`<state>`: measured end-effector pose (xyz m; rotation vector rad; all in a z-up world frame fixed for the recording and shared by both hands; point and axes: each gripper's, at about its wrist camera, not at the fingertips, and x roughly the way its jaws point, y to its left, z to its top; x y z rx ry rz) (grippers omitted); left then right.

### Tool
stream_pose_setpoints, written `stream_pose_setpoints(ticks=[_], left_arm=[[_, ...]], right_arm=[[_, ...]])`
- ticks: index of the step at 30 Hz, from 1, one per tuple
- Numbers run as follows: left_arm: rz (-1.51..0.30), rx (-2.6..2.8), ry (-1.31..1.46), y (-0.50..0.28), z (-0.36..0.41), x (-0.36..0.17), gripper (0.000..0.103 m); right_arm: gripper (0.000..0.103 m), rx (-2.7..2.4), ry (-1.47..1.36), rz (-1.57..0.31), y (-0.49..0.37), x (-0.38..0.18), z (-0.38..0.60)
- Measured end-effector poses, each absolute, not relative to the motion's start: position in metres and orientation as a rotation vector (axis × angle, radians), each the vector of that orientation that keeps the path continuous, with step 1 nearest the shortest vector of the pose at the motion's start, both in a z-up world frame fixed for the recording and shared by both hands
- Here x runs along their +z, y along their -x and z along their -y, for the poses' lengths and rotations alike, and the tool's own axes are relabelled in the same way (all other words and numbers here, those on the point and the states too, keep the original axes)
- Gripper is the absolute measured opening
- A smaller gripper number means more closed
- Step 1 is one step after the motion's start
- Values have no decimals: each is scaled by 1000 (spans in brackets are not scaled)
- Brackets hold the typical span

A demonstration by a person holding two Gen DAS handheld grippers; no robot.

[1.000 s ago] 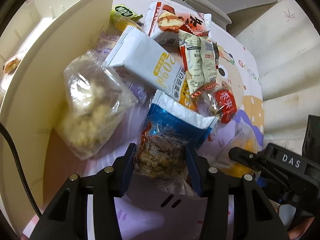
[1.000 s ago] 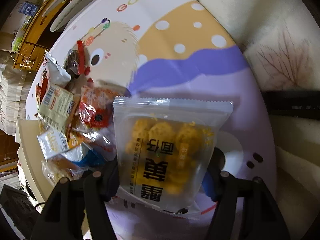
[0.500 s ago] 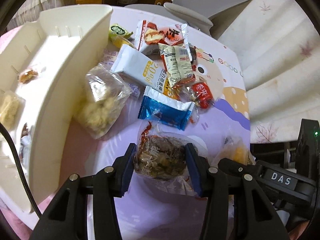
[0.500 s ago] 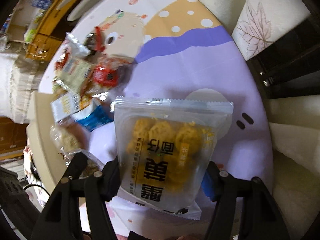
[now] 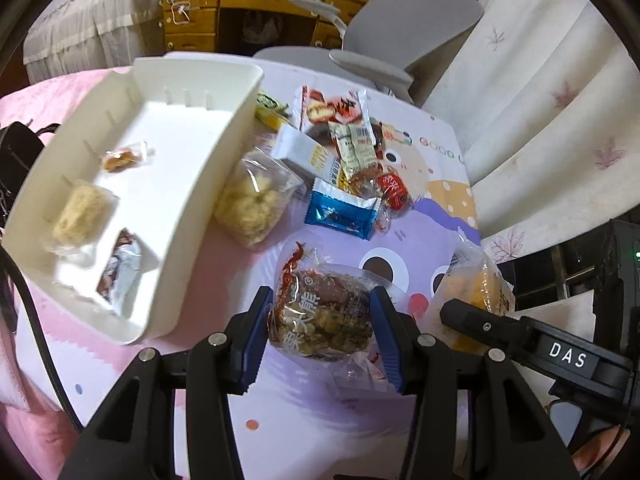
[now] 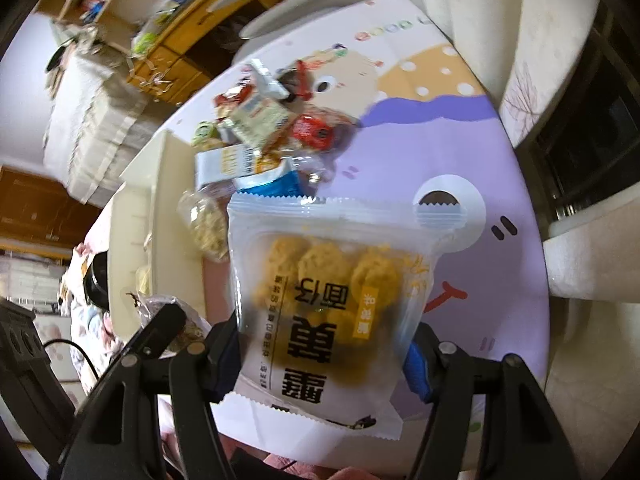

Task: Organize snacks
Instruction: 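Lift the nut-mix packet with left tool while right tool lifts the cake packet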

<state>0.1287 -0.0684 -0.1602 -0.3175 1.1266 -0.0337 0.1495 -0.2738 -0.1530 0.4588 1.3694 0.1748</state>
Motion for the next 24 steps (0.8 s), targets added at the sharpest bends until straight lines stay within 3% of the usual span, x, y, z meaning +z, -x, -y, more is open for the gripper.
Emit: stream_pose_setpoints(ticks=[24], left_arm=[[-1035,-70,276,-84,-10,-109,48]], right_arm=[[66,365,-375,-1343,-121,-130,196]])
